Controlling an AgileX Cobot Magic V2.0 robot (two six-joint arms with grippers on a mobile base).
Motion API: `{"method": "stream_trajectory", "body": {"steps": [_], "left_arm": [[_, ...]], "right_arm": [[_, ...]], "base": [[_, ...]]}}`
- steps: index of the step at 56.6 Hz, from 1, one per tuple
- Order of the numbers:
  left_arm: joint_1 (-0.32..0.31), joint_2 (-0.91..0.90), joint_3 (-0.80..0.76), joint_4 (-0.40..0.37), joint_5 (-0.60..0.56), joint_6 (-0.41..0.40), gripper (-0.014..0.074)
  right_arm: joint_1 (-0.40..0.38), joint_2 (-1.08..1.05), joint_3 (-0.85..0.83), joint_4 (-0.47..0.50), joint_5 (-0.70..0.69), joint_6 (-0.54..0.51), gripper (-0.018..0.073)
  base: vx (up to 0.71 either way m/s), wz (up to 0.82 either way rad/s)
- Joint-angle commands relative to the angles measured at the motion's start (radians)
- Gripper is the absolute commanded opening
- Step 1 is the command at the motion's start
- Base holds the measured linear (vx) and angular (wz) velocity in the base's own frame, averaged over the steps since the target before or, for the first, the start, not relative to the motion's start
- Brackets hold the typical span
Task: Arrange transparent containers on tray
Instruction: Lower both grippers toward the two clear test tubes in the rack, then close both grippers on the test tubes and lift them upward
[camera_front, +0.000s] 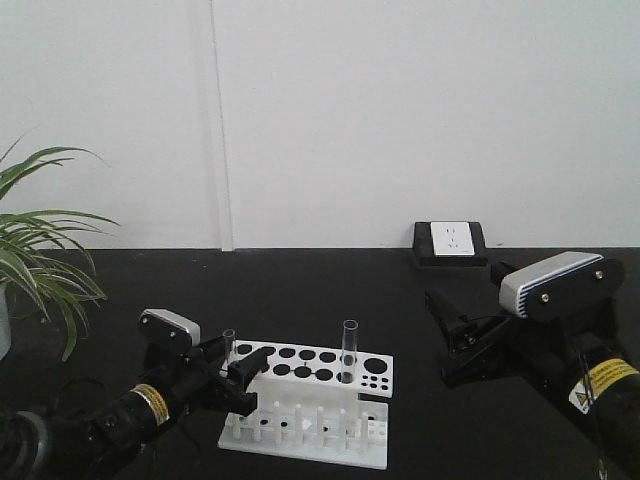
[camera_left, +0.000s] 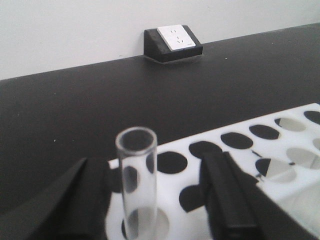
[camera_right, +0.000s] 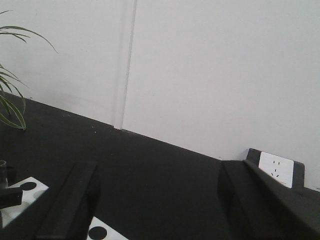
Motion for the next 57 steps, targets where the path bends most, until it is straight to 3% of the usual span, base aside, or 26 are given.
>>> {"method": "stream_trajectory", "body": {"steps": [1,9,14,28,39,51,57], "left_arm": [[-0.006,-0.054,-0.044,-0.034,-0.081,0.000,0.0351],[-0.006,-0.054,-0.047,-0.033,-0.105,0.000,0.0102],[-0.006,-0.054,-0.047,-0.032,-0.105,0.000,-0.0010],[-0.005,-0.183,-0.047,0.024,-0.070,-0.006,-0.0006],[-0.005,-0.402,-0.047,0.023,0.067,-0.006,-0.0006],[-0.005,-0.583,-0.047,0.023,0.208,-0.006,-0.0006],[-0.005,-0.629,-0.047,0.023,0.241,-0.006,-0.0006]], "right_arm": [[0.000,-0.028,-0.032,0.000,-0.086,0.000,0.0540],[0.000,-0.028,-0.032,0.000,-0.086,0.000,0.0540],[0.000,-0.028,-0.032,0.000,-0.086,0.000,0.0540],[0.000,-0.012,-0.032,0.004,-0.092,0.000,0.0540],[0.000,0.126,-0.032,-0.008,-0.129,0.057,0.0540],[0.000,0.312,-0.041,-0.213,-0.298,0.178,0.0540],[0.000,0.374,-0.067,-0.244,-0.352,0.221,0.0540]], "base": [[0.00,0.00],[0.00,0.00],[0.00,0.00],[0.00,0.00],[0.00,0.00],[0.00,0.00],[0.00,0.00]]}}
